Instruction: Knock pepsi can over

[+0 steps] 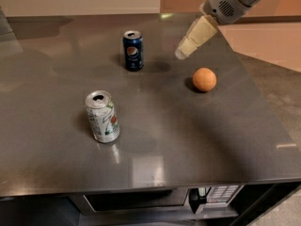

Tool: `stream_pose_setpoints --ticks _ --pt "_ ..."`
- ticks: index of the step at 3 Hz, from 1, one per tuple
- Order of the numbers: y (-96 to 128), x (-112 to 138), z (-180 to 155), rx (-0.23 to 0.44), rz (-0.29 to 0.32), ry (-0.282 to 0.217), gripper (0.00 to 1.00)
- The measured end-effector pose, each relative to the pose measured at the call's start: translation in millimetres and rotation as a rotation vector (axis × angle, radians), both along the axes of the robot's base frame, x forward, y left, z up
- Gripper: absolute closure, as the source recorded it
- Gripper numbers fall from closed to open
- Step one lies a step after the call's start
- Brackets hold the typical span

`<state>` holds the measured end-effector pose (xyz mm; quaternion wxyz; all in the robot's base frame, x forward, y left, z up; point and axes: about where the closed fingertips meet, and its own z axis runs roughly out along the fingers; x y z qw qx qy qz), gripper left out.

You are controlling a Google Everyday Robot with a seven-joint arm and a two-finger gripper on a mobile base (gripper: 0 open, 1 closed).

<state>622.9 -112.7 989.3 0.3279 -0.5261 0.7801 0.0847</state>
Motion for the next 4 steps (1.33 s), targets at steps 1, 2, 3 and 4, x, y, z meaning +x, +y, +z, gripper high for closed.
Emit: stream_pose_setpoints --ticks 1,2,3,4 --pt "24.3 24.6 -4.1 0.058 -0.029 0.037 0.00" --pt "43.6 42.1 -8.8 0.094 -0.074 0.068 0.00" --pt "43.7 42.1 -8.9 0.094 -0.074 0.068 0.00" --pt "52.3 41.9 -16.5 0.085 -0.063 0.086 0.00"
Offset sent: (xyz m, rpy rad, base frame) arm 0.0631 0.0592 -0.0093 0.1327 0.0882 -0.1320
